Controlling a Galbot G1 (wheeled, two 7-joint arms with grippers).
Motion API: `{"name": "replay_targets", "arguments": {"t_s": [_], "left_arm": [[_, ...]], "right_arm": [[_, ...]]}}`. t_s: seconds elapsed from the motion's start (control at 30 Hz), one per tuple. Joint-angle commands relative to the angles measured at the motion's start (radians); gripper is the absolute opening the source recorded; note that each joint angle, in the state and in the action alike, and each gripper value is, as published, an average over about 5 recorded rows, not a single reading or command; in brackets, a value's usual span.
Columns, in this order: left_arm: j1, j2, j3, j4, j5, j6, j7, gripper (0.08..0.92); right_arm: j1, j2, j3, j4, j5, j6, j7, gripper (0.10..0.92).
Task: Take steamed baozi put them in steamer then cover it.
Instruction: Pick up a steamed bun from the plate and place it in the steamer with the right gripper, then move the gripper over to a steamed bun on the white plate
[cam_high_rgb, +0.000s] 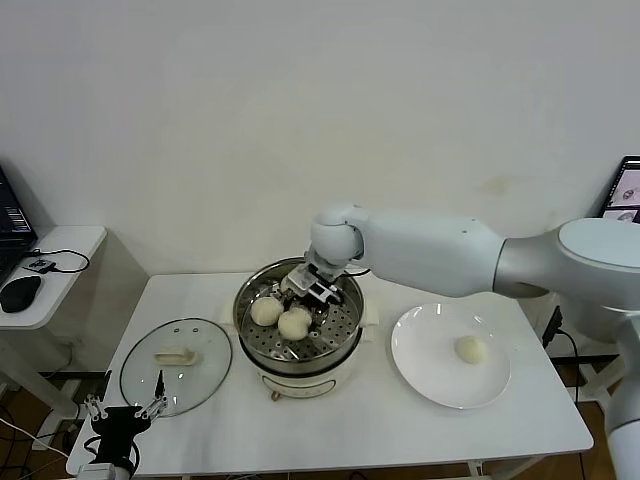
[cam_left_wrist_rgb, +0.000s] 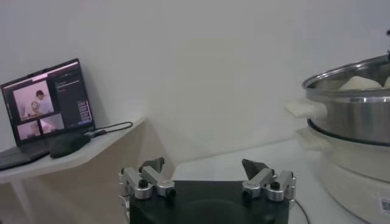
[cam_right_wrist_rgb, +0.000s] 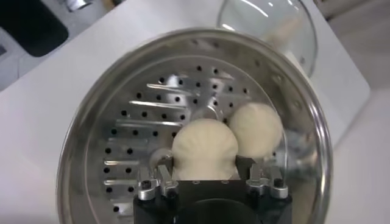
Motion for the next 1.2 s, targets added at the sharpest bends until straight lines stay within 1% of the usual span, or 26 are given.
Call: {"name": "replay_targets", "arguments": {"t_s": [0.03, 0.57, 0.67, 0.77, 0.87, 1.0, 1.2], "left_arm": [[-0.001, -0.002, -0.002, 0.001, 0.0, -0.001, -0.001, 0.823], [0.004, -0.008, 0.001, 0.002, 0.001, -0.003, -0.004, 0.823], [0.004, -0.008, 0.003, 0.002, 0.002, -0.003, -0.004, 0.823], [0.003, -0.007, 0.003, 0.001, 0.002, -0.003, -0.003, 0.823], [0.001, -0.003, 0.001, -0.001, 0.001, -0.001, -0.003, 0.823], [0.0, 0.004, -0.005, -0.003, -0.002, 0.0, -0.002, 0.823], [0.01, 0.021, -0.012, -0.015, -0.005, 0.001, 0.0, 0.823]], "right_arm": [[-0.021, 0.034, -0.02, -0.014, -0.041, 0.138, 0.01, 0.644], [-0.007, 0.03, -0.031, -0.003, -0.075, 0.173, -0.01, 0.658], [0.005, 0.024, -0.03, 0.004, -0.06, 0.17, -0.005, 0.702], [0.027, 0.01, -0.028, 0.021, -0.037, 0.16, -0.005, 0.778], [0.06, -0.014, -0.016, 0.042, -0.016, 0.142, -0.013, 0.816], [0.11, -0.079, 0.004, 0.075, 0.014, 0.076, -0.034, 0.822], [0.187, -0.254, 0.021, 0.154, 0.089, -0.113, -0.078, 0.823]]}}
